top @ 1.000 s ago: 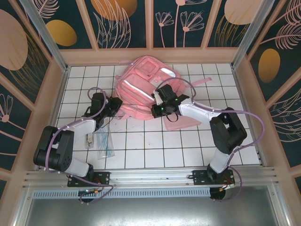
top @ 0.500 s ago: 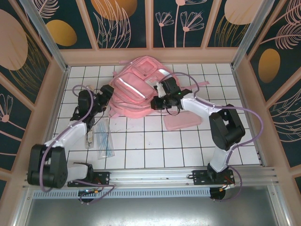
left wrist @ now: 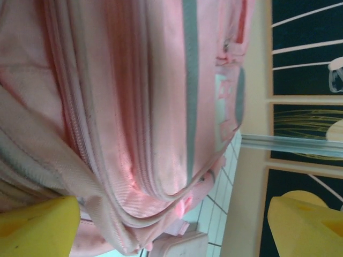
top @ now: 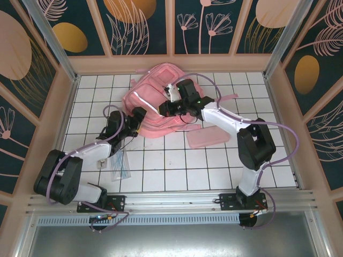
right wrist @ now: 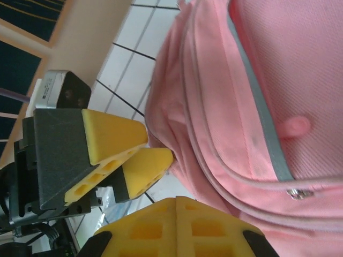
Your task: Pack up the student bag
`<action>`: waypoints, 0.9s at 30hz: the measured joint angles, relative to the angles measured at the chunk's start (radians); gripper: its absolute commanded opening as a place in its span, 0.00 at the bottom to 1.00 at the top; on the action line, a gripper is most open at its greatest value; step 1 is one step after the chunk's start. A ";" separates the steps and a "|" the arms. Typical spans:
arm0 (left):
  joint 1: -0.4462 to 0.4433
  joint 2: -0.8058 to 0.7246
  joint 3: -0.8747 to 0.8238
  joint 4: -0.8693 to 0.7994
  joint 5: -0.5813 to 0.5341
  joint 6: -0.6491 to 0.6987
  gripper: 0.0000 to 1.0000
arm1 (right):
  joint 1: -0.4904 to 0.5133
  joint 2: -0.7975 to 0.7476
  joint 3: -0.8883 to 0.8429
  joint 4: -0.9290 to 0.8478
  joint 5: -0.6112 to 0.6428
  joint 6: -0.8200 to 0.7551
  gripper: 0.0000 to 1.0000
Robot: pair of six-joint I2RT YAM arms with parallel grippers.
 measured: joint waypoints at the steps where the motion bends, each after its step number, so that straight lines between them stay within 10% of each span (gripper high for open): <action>1: -0.008 0.011 0.007 -0.001 -0.002 0.000 0.91 | 0.000 -0.007 -0.016 -0.011 0.021 -0.003 0.00; 8: -0.029 0.080 0.035 0.005 -0.018 0.000 0.86 | -0.001 -0.067 -0.172 -0.121 0.176 -0.033 0.24; 16: -0.029 0.233 0.102 0.018 -0.048 0.027 0.51 | 0.004 -0.084 -0.296 -0.153 0.255 -0.060 0.33; 27: -0.029 0.249 0.114 0.034 -0.048 0.031 0.55 | 0.040 0.042 -0.158 -0.115 0.320 -0.070 0.48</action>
